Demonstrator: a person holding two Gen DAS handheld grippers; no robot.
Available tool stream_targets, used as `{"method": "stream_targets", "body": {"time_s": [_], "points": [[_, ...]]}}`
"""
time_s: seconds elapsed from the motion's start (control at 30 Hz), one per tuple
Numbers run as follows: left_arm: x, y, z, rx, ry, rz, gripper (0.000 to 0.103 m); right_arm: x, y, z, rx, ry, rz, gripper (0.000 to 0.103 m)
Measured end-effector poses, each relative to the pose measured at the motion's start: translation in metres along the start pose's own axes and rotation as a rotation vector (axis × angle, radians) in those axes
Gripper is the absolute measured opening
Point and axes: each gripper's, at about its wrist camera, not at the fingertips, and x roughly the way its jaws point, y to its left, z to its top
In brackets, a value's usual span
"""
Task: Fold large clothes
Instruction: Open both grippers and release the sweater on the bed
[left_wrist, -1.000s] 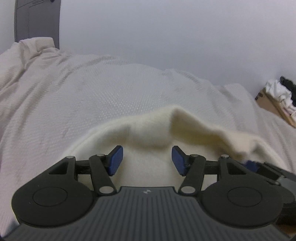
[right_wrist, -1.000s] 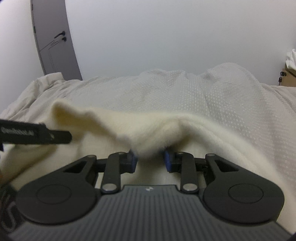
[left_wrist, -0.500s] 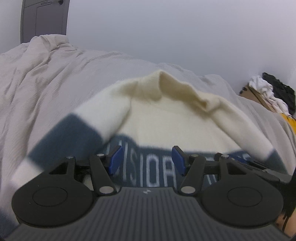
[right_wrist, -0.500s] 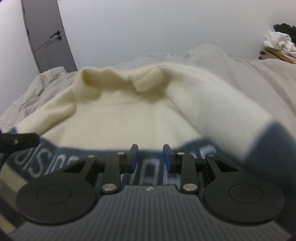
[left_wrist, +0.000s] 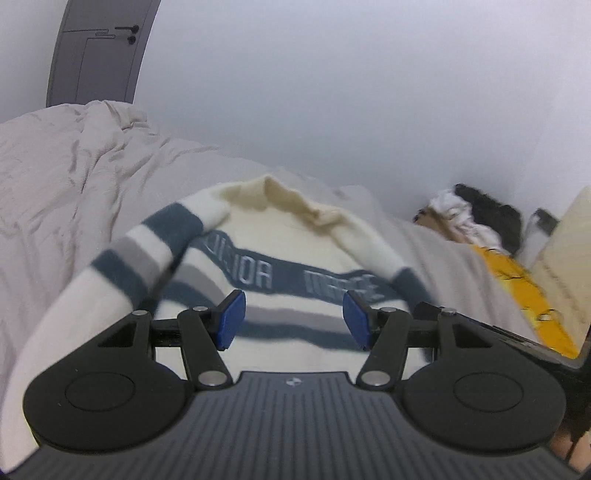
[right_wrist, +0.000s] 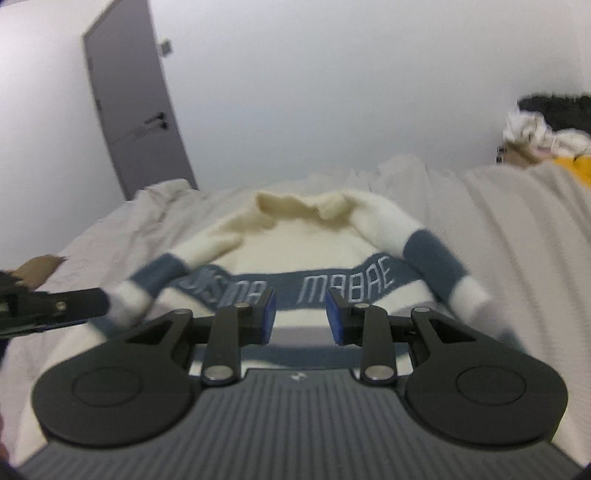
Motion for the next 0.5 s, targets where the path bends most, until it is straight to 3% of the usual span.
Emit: {"method": "stream_targets", "body": {"time_s": [0.1,0.23,0.33,0.5], "points": [[-0.04,-0.018,-0.014,0.004,-0.014,-0.015,0.064,-0.049,0.007,0.004,-0.03,0.006,0.005,0.033],[-0.071,-0.042,-0.032,0.047,-0.023,-0.014,0.064,-0.085,0.01,0.012,-0.023,0.064,-0.042,0.033],[-0.079,-0.052,-0.041,0.04,-0.024,-0.036,0.064,-0.102,0.003,0.014,0.019,0.095,-0.043,0.033],[-0.066,-0.057,-0.05,-0.014,0.016,-0.062,0.064,-0.102,-0.019,0.019,0.074,0.175,-0.119,0.033]]}}
